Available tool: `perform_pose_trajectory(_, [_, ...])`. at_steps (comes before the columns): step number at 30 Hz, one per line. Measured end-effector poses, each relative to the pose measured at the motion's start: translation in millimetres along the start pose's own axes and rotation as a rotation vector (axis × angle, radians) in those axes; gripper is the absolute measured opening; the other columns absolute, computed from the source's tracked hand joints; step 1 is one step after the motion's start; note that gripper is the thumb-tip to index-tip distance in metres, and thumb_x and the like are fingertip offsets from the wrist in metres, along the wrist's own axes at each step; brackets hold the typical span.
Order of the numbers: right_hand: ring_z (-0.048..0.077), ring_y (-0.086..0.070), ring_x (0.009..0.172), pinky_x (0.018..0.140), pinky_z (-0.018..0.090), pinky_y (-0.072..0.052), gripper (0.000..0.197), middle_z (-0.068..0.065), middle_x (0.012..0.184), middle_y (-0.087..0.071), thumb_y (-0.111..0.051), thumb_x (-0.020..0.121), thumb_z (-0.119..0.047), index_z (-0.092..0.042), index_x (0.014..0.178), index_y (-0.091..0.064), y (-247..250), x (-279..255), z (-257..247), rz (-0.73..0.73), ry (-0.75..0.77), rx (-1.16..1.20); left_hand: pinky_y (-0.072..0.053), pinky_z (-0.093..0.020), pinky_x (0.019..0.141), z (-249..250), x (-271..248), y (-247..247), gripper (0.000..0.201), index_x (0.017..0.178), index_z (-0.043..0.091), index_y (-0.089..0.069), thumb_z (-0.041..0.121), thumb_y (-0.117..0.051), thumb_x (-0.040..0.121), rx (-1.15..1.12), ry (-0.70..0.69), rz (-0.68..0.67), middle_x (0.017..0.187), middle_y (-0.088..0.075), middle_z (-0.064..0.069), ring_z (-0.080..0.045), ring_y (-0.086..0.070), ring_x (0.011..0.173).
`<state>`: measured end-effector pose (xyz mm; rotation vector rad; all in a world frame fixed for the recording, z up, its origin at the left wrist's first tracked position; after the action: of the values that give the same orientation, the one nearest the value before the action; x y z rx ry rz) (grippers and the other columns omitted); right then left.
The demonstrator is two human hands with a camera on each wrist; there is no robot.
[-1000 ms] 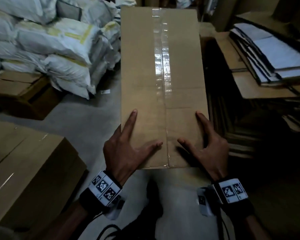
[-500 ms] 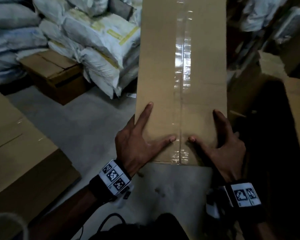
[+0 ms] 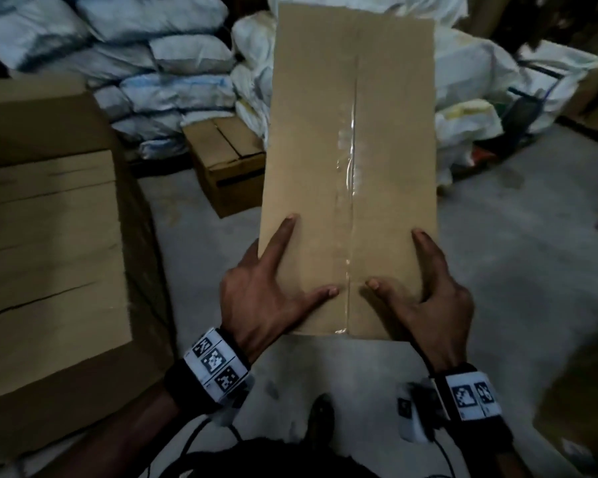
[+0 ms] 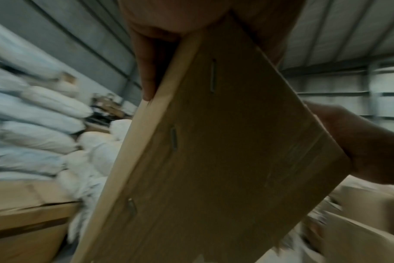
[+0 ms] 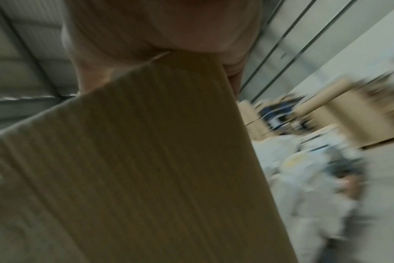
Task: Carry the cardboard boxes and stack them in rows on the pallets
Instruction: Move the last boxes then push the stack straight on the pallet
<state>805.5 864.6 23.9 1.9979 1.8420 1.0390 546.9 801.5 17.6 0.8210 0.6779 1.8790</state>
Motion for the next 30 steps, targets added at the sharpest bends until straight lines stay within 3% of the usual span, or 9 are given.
perform_pose_trajectory(6, [0.014, -0.062, 0.121, 0.1, 0.031, -0.051, 0.099, -0.012, 0.143, -0.06, -0.062, 0.066, -0.088, -0.048, 0.153, -0.037, -71, 153, 9, -0.212, 0.183, 0.043, -0.051, -0.036, 0.101, -12, 97, -22, 0.117, 0.158, 0.052, -0.017, 0.097, -0.062, 0.059, 0.117, 0.207, 0.14, 0.147, -0.056, -0.002, -0.027, -0.063, 0.122])
perform_pose_trajectory(9, [0.003, -0.058, 0.124, 0.103, 0.033, -0.051, 0.097, -0.014, 0.145, -0.058, -0.064, 0.068, -0.086, -0.046, 0.152, -0.039, -109, 214, 5, -0.278, 0.265, 0.1, -0.05, -0.035, 0.103, -24, 138, -29, 0.117, 0.158, 0.053, -0.015, 0.095, -0.063, 0.06, 0.117, 0.293, 0.19, 0.146, -0.055, -0.003, -0.026, -0.062, 0.123])
perform_pose_trajectory(15, [-0.009, -0.045, 0.128, 0.108, 0.021, -0.04, 0.097, -0.021, 0.146, -0.051, -0.064, 0.069, -0.084, -0.04, 0.153, -0.042, -211, 335, -19, -0.437, 0.406, 0.184, -0.054, -0.044, 0.102, -73, 234, -38, 0.118, 0.158, 0.053, -0.013, 0.1, -0.056, 0.058, 0.115, 0.428, 0.315, 0.147, -0.055, -0.002, -0.028, -0.062, 0.124])
perform_pose_trajectory(18, [-0.02, -0.037, 0.129, 0.106, 0.005, -0.029, 0.093, -0.033, 0.144, -0.043, -0.057, 0.073, -0.087, -0.041, 0.153, -0.042, -275, 395, -39, -0.493, 0.489, 0.229, -0.053, -0.047, 0.104, -112, 289, -36, 0.118, 0.157, 0.055, -0.013, 0.1, -0.057, 0.057, 0.121, 0.501, 0.392, 0.153, -0.05, 0.001, -0.027, -0.058, 0.131])
perform_pose_trajectory(20, [-0.026, -0.031, 0.129, 0.107, 0.004, -0.026, 0.091, -0.044, 0.142, -0.036, -0.052, 0.075, -0.089, -0.043, 0.153, -0.041, -320, 431, -54, -0.543, 0.516, 0.261, -0.053, -0.048, 0.104, -137, 328, -34, 0.117, 0.156, 0.057, -0.013, 0.102, -0.054, 0.056, 0.123, 0.529, 0.429, 0.156, -0.047, 0.001, -0.027, -0.055, 0.135])
perform_pose_trajectory(22, [-0.02, -0.033, 0.13, 0.112, 0.017, -0.032, 0.088, -0.041, 0.145, -0.037, -0.051, 0.076, -0.088, -0.047, 0.152, -0.039, -361, 467, -69, -0.569, 0.542, 0.232, -0.053, -0.048, 0.103, -161, 365, -30, 0.117, 0.156, 0.056, -0.012, 0.102, -0.053, 0.056, 0.136, 0.571, 0.443, 0.154, -0.049, 0.001, -0.027, -0.056, 0.133])
perform_pose_trajectory(26, [0.008, -0.043, 0.14, 0.115, 0.04, -0.039, 0.086, -0.015, 0.156, -0.045, -0.046, 0.079, -0.087, -0.05, 0.154, -0.033, -418, 517, -102, -0.636, 0.597, 0.182, -0.055, -0.048, 0.1, -196, 419, -15, 0.117, 0.157, 0.055, -0.008, 0.104, -0.046, 0.059, 0.144, 0.607, 0.443, 0.149, -0.053, -0.001, -0.028, -0.06, 0.126])
perform_pose_trajectory(28, [0.012, -0.045, 0.141, 0.115, 0.041, -0.04, 0.085, -0.012, 0.156, -0.047, -0.047, 0.08, -0.086, -0.048, 0.155, -0.035, -496, 568, -130, -0.759, 0.57, 0.198, -0.056, -0.048, 0.098, -246, 472, -8, 0.115, 0.157, 0.057, -0.006, 0.105, -0.045, 0.06, 0.146, 0.709, 0.498, 0.147, -0.055, -0.002, -0.029, -0.062, 0.124])
perform_pose_trajectory(30, [0.013, -0.048, 0.138, 0.112, 0.036, -0.04, 0.085, -0.011, 0.153, -0.05, -0.044, 0.078, -0.09, -0.05, 0.153, -0.035, -510, 572, -140, -0.732, 0.621, 0.198, -0.055, -0.048, 0.099, -249, 477, -1, 0.113, 0.156, 0.058, -0.007, 0.103, -0.049, 0.061, 0.168, 0.712, 0.502, 0.148, -0.055, -0.001, -0.028, -0.062, 0.124])
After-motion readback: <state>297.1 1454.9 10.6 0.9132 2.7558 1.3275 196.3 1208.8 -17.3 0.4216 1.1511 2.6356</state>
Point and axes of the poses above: each hand's wrist, its own x-axis towards the middle knuckle, its own y-axis out of the back of the hand, z = x × y, the point moved 7 cm from there along x, towards the middle knuckle
